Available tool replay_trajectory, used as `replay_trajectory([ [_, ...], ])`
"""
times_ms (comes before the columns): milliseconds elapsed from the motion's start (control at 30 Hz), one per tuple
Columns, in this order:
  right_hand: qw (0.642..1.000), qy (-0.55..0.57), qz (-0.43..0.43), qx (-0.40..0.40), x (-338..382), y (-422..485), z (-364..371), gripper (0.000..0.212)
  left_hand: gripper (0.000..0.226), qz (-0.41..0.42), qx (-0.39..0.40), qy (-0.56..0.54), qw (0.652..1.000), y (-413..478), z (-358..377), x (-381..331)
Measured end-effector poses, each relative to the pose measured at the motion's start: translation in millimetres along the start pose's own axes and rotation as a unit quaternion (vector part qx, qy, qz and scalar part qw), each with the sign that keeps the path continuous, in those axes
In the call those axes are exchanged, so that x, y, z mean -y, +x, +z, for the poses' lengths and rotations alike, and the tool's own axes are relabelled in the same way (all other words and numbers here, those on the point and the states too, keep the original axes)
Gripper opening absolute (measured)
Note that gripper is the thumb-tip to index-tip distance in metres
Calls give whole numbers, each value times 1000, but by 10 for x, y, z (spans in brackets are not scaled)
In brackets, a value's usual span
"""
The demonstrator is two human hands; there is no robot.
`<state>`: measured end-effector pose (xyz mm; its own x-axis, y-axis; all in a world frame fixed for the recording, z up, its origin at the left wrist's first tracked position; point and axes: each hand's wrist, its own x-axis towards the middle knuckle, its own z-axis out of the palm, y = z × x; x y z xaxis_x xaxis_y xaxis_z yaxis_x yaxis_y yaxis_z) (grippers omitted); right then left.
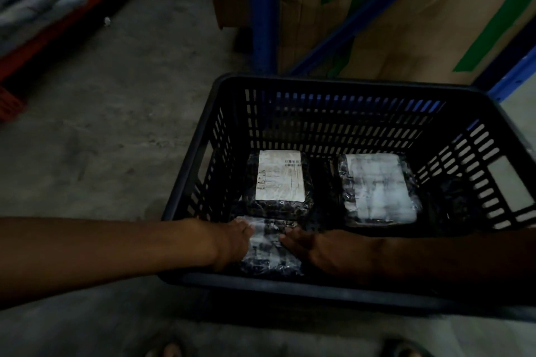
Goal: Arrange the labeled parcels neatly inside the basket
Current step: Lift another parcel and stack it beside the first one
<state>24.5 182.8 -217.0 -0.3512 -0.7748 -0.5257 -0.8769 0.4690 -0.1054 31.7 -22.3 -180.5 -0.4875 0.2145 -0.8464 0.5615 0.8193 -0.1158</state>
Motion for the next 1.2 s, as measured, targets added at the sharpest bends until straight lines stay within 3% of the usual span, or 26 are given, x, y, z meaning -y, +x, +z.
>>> replay_trajectory([
  [300,993,108,-6,-41,-191,-108,-112,61,82,46,-14,-77,996,-202,-83,97],
  [433,968,222,-15,-112,-355,-211,-155,57,63,38,-56,-160,985,-284,-167,173],
  [567,939,331,42,-83,-412,-278,-221,49,62,22,-88,-215,973,-252,-213,221],
  [633,947,308,45,-76,-292,-247,-243,64,64,23,-91,-228,969,-251,-215,230],
  [700,960,249,45,-119,-141,-177,-200,76,64,17,-93,-255,962,-255,-199,234],
  [833,943,274,94,-164,-137,-94,-139,65,50,-16,-98,-328,940,-171,-176,231],
  [900,884,427,106,-159,-268,-103,-177,49,34,-51,-107,-420,900,-134,-238,241],
  [967,783,579,132,-185,-424,-120,-261,39,17,-97,-119,-554,818,-95,-357,289],
  [1033,708,648,180,-218,-568,-145,-393,18,5,-127,-143,-658,728,-103,-514,348],
  [1067,667,683,191,-227,-633,-155,-467,16,16,-125,-158,-694,691,-89,-570,395],
  [1133,558,761,229,-237,-759,-150,-569,36,47,-99,-182,-749,629,-68,-667,482],
  [1200,469,805,268,-247,-866,-118,-650,54,54,-61,-205,-775,594,-91,-763,554],
])
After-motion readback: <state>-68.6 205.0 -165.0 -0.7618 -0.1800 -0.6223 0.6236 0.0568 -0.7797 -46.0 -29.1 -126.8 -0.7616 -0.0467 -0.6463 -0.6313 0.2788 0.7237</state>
